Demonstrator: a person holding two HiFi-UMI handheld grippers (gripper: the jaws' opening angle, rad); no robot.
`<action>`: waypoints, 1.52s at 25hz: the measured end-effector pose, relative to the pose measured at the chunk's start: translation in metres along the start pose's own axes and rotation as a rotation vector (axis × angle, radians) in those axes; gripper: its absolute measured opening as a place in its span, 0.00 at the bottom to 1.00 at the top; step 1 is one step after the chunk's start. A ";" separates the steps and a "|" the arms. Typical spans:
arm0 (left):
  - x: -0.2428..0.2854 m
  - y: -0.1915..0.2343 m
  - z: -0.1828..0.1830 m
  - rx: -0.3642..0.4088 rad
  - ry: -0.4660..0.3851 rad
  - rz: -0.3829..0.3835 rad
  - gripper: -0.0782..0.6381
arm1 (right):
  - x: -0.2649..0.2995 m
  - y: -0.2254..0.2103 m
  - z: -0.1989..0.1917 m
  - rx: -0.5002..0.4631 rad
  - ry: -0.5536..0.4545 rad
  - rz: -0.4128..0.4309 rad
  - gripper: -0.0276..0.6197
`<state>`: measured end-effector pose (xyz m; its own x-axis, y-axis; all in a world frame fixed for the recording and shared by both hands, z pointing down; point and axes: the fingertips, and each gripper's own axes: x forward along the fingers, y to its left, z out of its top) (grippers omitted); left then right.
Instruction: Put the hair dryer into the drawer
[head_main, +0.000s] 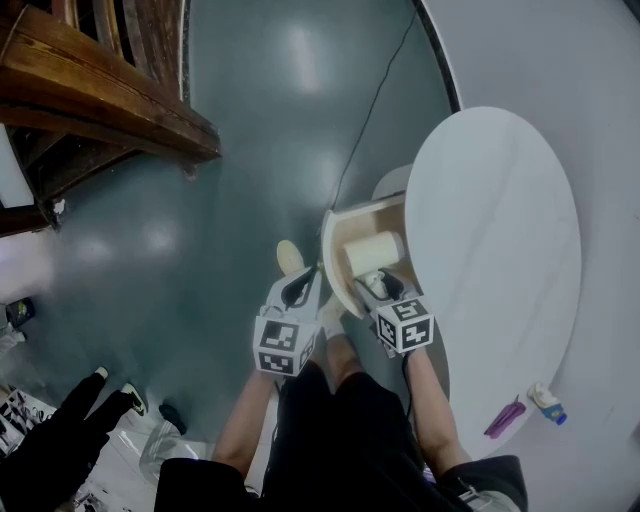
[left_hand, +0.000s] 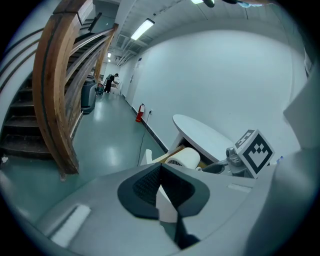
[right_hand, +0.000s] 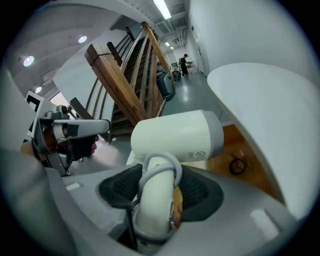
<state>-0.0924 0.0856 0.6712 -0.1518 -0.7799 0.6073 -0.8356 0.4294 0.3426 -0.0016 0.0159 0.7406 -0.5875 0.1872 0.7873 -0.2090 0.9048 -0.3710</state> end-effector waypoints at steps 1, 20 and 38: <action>0.002 0.000 -0.002 -0.002 0.004 -0.002 0.12 | 0.004 -0.001 -0.003 0.003 0.008 0.000 0.40; 0.026 0.011 -0.014 -0.032 0.046 -0.011 0.12 | 0.052 -0.030 -0.019 0.045 0.122 -0.015 0.40; 0.035 0.022 -0.012 -0.061 0.062 0.007 0.12 | 0.091 -0.049 -0.022 0.086 0.251 -0.013 0.41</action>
<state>-0.1101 0.0731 0.7091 -0.1230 -0.7477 0.6525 -0.8008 0.4632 0.3798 -0.0273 -0.0026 0.8408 -0.3746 0.2747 0.8856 -0.2873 0.8737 -0.3925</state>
